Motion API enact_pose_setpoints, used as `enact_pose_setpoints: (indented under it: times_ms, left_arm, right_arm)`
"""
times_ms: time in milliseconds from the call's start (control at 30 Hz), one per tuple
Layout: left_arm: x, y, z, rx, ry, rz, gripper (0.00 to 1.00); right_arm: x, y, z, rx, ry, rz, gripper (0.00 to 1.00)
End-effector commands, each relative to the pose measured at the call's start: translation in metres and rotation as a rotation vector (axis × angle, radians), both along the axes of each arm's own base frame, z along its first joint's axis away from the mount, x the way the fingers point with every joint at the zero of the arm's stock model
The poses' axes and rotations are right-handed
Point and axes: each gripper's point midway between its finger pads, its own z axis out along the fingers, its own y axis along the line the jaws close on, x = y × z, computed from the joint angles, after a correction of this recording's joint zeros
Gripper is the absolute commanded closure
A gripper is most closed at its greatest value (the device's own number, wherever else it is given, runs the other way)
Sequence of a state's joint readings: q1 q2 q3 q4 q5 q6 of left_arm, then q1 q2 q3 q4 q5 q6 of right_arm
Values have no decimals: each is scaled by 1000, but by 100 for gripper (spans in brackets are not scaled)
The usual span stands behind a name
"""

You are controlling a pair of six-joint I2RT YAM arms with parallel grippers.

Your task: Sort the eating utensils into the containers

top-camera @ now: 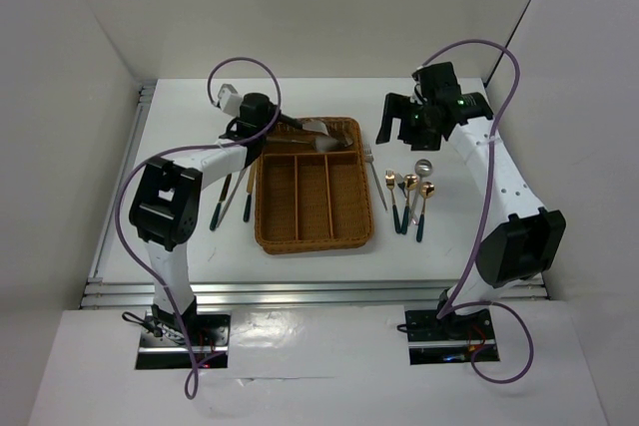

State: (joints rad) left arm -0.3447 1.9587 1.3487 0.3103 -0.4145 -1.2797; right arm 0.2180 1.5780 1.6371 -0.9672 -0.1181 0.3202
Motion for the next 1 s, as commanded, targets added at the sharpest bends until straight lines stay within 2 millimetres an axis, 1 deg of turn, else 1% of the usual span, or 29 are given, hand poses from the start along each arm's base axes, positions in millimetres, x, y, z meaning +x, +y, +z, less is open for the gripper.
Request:
enact_pose_setpoints:
  times_ms: [0, 33, 67, 100, 133, 167, 233, 267, 300, 333, 367, 400, 433, 467, 533, 600, 633, 667, 700, 733, 767, 800, 833, 867, 933, 967]
  left_arm:
    - [11, -3, 29, -7, -70, -12, 100]
    - [13, -4, 29, -10, -81, -12, 100]
    - [14, -4, 23, 2, -72, -14, 100]
    - [12, -9, 23, 11, -71, -28, 100]
    - [14, -7, 21, 20, -64, -11, 100]
    - [16, -8, 26, 16, -75, -11, 100]
    - [19, -8, 15, 29, -63, -14, 100]
    - [23, -10, 26, 21, -86, -13, 100]
    - [25, -13, 23, 29, -82, -27, 100]
    - [25, -18, 19, 42, -69, -39, 100]
    - [26, -21, 13, 45, -52, -48, 97]
    - [29, -22, 22, 42, -61, -48, 92]
    - [28, -28, 14, 48, -41, -59, 82]
    - [26, -29, 11, 53, -20, -69, 68]
    - [25, -29, 5, 63, 10, -70, 57]
    - [22, -28, -2, 77, 49, -71, 48]
    - [19, -27, 5, 77, 50, -71, 46]
    - [16, -23, 5, 93, 57, -63, 43]
    - [12, -20, 6, 99, 64, -55, 39]
    - [4, -16, 12, 112, 60, -60, 33]
    - [2, -12, 17, 129, 50, -51, 31]
    - [-1, -8, 20, 147, 46, -42, 30]
    - [-6, -6, 21, 160, 57, -46, 30]
    - [-11, -3, 37, 178, 38, -54, 25]
    - [-18, 6, 50, 219, 35, -34, 17]
    - [-25, 11, 49, 253, 58, -33, 7]
  right_arm:
    - [3, 0, 2, 7, -33, 10, 0]
    - [3, 0, 2, 7, -33, 10, 0]
    - [2, 2, 3, 14, -31, 15, 0]
    - [2, 2, 3, 19, -29, 8, 0]
    - [2, 2, 3, 19, -29, 8, 0]
    - [2, 2, 3, 19, -29, 8, 0]
    - [2, 2, 3, 19, -29, 8, 0]
    - [2, 2, 3, 19, -29, 8, 0]
    - [1, 2, -1, 17, -20, 8, 0]
    - [0, 2, 3, 24, -26, 1, 0]
    - [0, 2, 3, 24, -27, 1, 0]
    - [1, 1, 3, 18, -28, -5, 0]
    - [-3, 0, -2, 14, -10, -5, 0]
    - [-3, 0, -2, 13, -10, -5, 0]
    - [-3, 0, -2, 13, -10, -5, 0]
    - [-2, -2, -2, 5, -12, -11, 0]
    - [-2, -2, -2, 11, -9, -20, 0]
    - [-1, -4, -2, 1, -12, -28, 0]
    - [-2, -4, -6, -1, -3, -28, 0]
    - [-2, -4, -6, -1, -3, -28, 0]
    - [-1, -3, -9, 2, 8, -35, 0]
    - [0, -3, -8, 4, -1, -36, 0]
    - [0, -3, -8, 4, -1, -36, 0]
    - [0, -3, -8, 4, -1, -36, 0]
    - [1, -2, -11, 7, 10, -43, 0]
    - [0, -3, -15, 5, 21, -43, 0]
